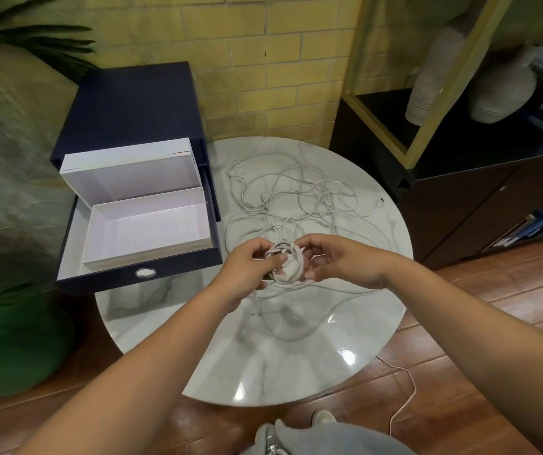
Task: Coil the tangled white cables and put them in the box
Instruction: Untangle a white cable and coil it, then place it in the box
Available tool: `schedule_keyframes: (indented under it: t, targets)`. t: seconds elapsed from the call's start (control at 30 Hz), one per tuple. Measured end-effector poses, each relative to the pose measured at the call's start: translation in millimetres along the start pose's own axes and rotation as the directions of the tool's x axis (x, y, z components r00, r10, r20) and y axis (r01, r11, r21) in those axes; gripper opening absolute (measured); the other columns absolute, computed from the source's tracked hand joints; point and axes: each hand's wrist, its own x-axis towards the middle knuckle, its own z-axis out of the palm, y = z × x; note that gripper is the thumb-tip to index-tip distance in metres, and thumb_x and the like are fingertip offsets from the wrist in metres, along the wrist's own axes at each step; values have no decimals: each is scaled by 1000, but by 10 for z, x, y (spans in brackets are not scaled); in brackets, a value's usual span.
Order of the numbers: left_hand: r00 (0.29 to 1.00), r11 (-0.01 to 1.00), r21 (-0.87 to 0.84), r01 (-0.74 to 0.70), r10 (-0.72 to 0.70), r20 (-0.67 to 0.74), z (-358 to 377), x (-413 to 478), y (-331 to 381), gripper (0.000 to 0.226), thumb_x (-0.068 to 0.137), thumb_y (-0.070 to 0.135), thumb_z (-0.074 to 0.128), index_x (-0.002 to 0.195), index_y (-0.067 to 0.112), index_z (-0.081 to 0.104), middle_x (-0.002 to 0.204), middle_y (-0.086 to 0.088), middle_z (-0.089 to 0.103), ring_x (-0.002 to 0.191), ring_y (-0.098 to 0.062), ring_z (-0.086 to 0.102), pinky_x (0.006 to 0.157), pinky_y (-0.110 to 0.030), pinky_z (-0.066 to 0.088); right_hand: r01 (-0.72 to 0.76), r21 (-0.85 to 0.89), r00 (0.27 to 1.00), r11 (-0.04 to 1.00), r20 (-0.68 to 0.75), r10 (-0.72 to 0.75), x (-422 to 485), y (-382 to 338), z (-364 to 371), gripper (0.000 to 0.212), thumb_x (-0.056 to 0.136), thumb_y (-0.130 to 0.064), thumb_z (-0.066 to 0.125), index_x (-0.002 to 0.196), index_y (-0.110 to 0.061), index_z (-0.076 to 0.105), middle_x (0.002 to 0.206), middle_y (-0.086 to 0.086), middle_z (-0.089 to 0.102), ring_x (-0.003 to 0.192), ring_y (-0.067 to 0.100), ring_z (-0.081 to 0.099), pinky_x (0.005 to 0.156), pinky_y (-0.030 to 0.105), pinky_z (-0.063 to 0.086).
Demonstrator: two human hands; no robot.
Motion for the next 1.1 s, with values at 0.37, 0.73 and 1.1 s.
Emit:
schedule_keyframes:
  t: [0.37,0.73,1.1]
  targets:
    - [999,1000,-28,10,-11,-34,55,4,4,14,98,17,51,102,15,64,90,-3,64,69,-11,61,51,-19,49,18,-76,997,997,-77,-24,22,56,223,21,93,-17,62,113,-21,65,103,-7,65,88,5,57,83,23,46]
    - [998,980,196,43,-49,27,-15,10,48,15,95,25,55,105,25,66,90,7,64,72,-11,59,57,-21,43,-27,-500,987,866,-151,-56,66,99,195,15,94,-19,59,98,-7,65,99,13,63,93,28,58,87,39,47]
    - [981,961,273,35,-85,175,-34,20,94,35,97,50,44,82,22,59,56,5,58,68,-16,59,76,-31,43,-86,-472,989,877,-143,20,42,-32,166,8,90,-15,63,97,-18,65,78,4,63,59,8,57,45,21,45]
